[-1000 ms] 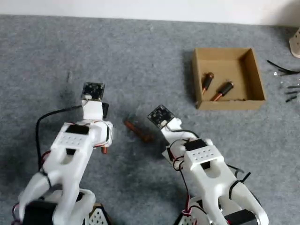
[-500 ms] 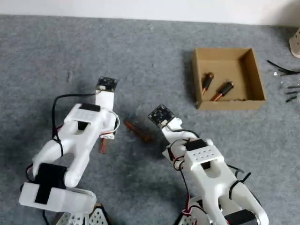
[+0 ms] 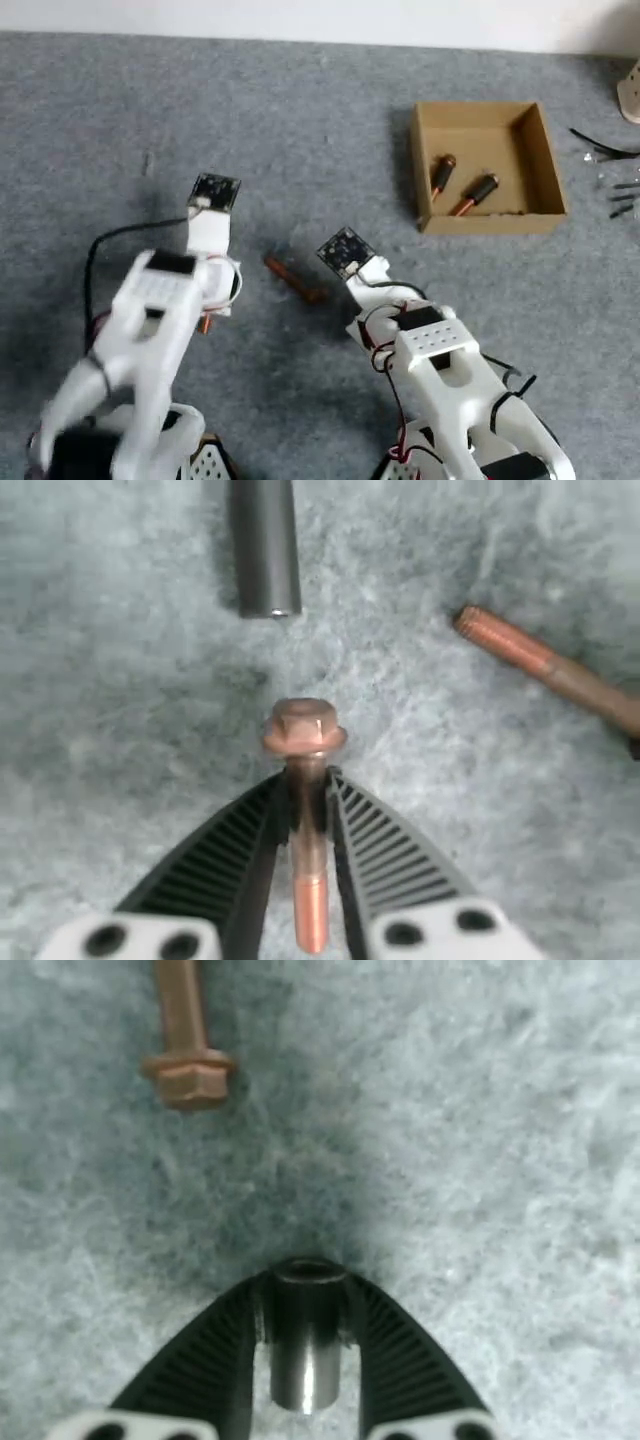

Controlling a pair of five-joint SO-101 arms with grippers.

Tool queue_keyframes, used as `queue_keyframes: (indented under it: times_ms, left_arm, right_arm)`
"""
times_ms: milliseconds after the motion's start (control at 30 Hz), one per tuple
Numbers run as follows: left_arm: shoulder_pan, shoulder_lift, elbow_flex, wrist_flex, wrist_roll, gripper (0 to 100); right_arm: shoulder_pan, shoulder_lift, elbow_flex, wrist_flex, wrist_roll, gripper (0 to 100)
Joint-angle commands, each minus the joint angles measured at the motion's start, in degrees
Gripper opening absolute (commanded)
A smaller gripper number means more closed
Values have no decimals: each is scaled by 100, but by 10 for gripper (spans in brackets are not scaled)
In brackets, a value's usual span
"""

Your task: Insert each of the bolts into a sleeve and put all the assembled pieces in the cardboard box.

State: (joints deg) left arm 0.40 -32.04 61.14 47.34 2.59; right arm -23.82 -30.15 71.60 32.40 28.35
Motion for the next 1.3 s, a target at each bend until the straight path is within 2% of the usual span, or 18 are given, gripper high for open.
queue_keyframes:
  times_ms: [0, 133, 300, 500, 633, 700, 933, 1067, 1167, 1267]
  left_arm:
    - [-75, -1859, 752, -369, -53, 6]
    - [-75, -3503, 1657, -686, -53, 6]
    - [-75, -5244, 2457, -721, -62, 6]
    - [-75, -7178, 3292, -695, -44, 8]
    - [-75, -7231, 3371, -721, -44, 10]
    - [-66, -7143, 3371, -809, -44, 10]
    - [-4, -7134, 3565, -2154, -53, 11]
    - [57, -7134, 3547, -3587, -18, 7]
    - [462, -7134, 3547, -4413, -18, 7]
    - [1235, -7134, 3547, -4888, -18, 7]
  right_arm:
    - [66, -251, 13, -145, -62, 5]
    - [57, -1218, 382, -154, -97, 5]
    - [48, -3196, 1270, -145, -132, 5]
    - [48, -5807, 2132, 40, -844, 5]
    - [48, -7424, 2290, 488, -1407, 5]
    - [-40, -7618, 2264, 505, -1662, 5]
    - [-1288, -7248, 2281, -286, -1793, 5]
    - [-1420, -7248, 2545, -549, -1793, 5]
    - [-1411, -7248, 2571, -743, -1793, 5]
    - [-1429, -7248, 2571, -1007, -1793, 5]
